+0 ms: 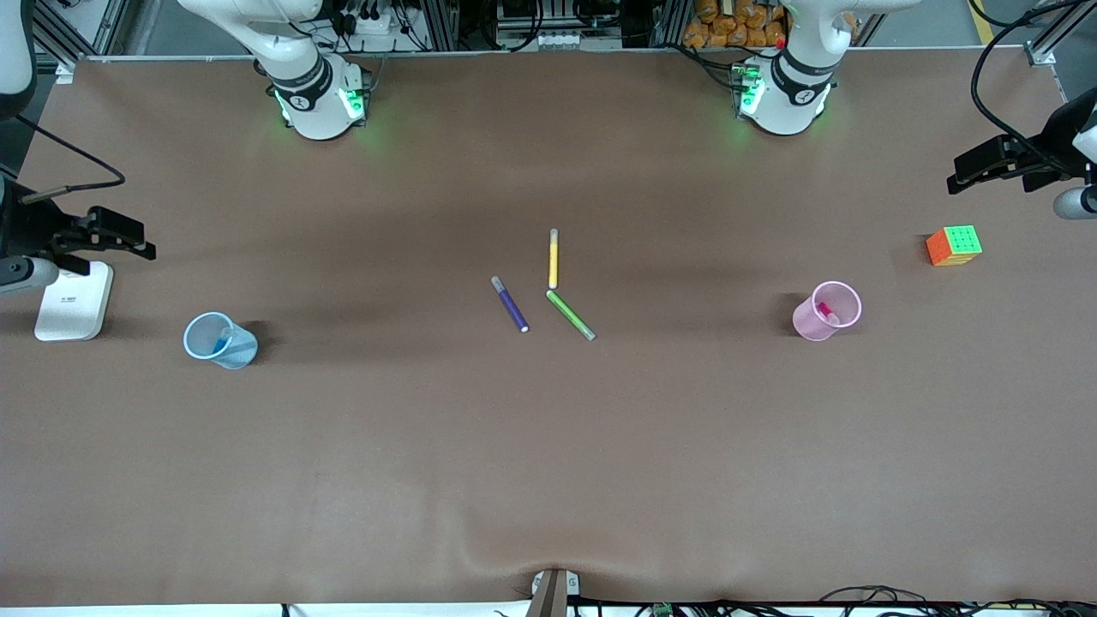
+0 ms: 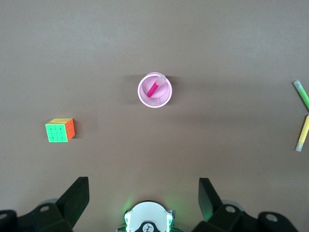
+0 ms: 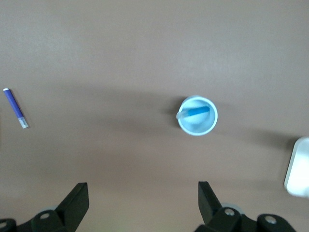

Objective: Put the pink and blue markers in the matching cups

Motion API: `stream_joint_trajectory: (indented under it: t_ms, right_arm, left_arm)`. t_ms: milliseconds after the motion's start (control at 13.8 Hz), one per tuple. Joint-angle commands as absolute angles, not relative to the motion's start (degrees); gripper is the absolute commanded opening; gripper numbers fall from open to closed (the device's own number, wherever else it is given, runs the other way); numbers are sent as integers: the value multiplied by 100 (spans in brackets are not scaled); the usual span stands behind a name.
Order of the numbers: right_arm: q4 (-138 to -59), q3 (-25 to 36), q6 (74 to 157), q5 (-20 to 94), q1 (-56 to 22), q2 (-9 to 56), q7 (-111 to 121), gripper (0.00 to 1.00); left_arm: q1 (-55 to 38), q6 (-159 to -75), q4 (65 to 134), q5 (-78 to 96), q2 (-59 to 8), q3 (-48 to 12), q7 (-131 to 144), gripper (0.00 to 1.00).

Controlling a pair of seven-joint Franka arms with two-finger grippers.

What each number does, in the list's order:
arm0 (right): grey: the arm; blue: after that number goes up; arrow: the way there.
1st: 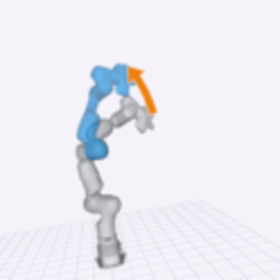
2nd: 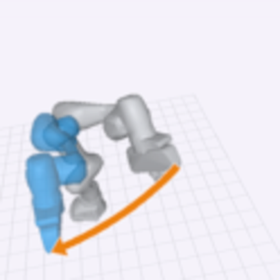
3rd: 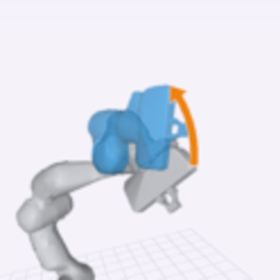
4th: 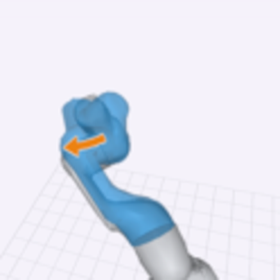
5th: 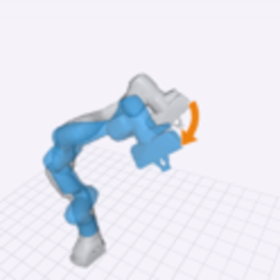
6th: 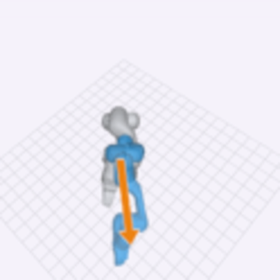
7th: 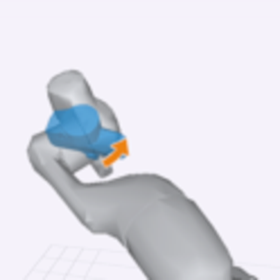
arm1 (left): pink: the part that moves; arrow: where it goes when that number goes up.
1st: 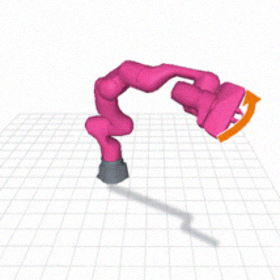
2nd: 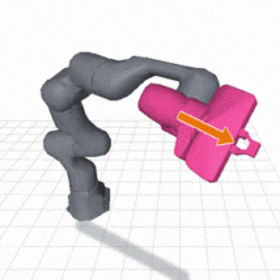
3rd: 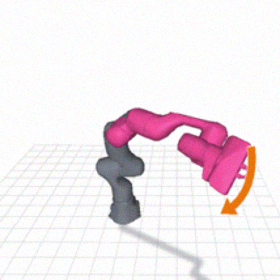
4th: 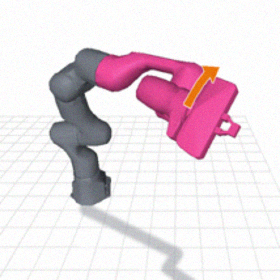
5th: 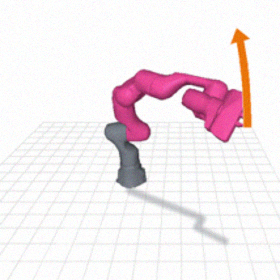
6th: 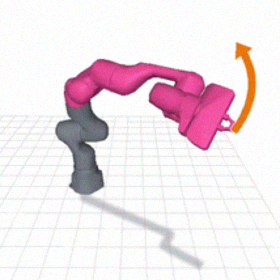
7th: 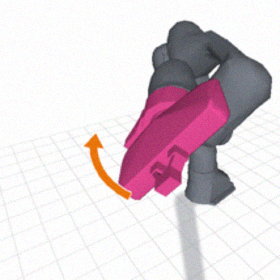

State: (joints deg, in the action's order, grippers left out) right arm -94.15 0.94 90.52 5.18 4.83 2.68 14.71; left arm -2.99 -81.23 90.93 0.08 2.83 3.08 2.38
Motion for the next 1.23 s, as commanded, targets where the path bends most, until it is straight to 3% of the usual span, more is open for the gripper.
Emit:
stream_joint_trajectory:
  t_ms: [0, 362, 1159]
  right_arm:
    - [-9492, 88, 8860, 360, 343, 105, 1012, 100]
    - [-9018, 88, 8052, 220, -78, 27, -78, 100]
    - [-9018, 422, 8086, 185, -167, -211, 70, 100]
  left_arm:
    - [-264, -8077, 9123, 79, 387, 290, 282, 100]
    - [-299, -8077, 9035, 18, 325, 273, 237, 100]
    - [-299, -8481, 9027, -9, 211, 132, 158, 100]
